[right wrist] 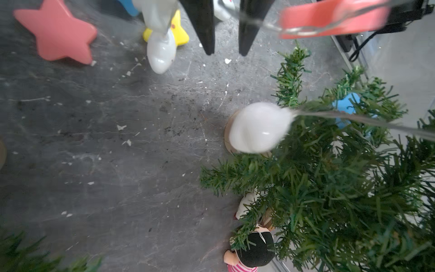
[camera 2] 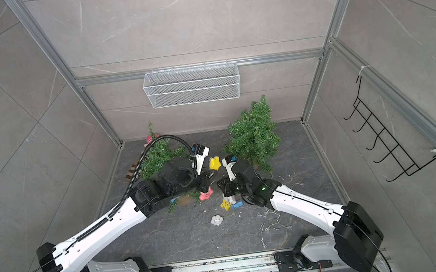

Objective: Wrap string light around the christmas tree
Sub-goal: Adjust the light string at the center of the board.

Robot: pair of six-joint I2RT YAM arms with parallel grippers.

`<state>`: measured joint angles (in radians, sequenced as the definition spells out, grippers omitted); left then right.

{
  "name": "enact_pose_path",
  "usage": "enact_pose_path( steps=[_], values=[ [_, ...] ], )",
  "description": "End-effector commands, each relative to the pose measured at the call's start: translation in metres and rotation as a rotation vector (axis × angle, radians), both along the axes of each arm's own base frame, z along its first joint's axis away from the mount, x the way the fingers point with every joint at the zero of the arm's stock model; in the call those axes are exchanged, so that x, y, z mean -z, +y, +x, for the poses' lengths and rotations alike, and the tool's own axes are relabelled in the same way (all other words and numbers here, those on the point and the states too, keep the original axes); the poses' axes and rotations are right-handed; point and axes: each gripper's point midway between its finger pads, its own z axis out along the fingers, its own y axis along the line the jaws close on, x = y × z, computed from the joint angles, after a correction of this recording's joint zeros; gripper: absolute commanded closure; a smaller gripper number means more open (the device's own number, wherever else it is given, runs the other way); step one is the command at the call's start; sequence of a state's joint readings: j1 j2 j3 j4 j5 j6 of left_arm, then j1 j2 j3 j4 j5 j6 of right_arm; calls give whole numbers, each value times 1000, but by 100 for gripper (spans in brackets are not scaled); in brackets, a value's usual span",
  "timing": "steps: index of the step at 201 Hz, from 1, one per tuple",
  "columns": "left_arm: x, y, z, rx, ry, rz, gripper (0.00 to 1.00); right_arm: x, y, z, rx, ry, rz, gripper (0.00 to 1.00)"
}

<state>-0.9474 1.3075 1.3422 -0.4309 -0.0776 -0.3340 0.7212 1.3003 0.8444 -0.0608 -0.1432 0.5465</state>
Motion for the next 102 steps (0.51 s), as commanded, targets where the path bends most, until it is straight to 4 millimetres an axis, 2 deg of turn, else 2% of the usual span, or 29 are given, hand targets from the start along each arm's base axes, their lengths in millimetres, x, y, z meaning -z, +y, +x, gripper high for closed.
enact_pose_path(
  steps=[1,13,25,39,58,69,84,92,102],
  values=[
    [-48,0,-1,22,-99,-83,100,6,0,12,46,14,-38,84],
    [-62,1,-2,29,-126,-106,100,25,-3,12,46,47,-92,94],
    [-68,-1,-3,41,-135,-107,100,29,3,8,25,49,-47,100],
    [-67,-2,-1,43,-138,-91,100,26,8,5,3,50,-7,100],
    [-63,0,1,34,-143,-67,100,29,1,4,13,35,-33,100],
    [-64,1,2,28,-153,-63,100,34,-1,3,1,22,-61,87],
    [-67,1,2,31,-158,-73,100,46,-2,2,-4,31,-90,78],
    [-68,-1,1,37,-157,-75,100,52,-3,3,-1,37,-100,80],
    [-67,-1,1,40,-152,-73,100,54,-2,5,6,40,-98,90]
  ],
)
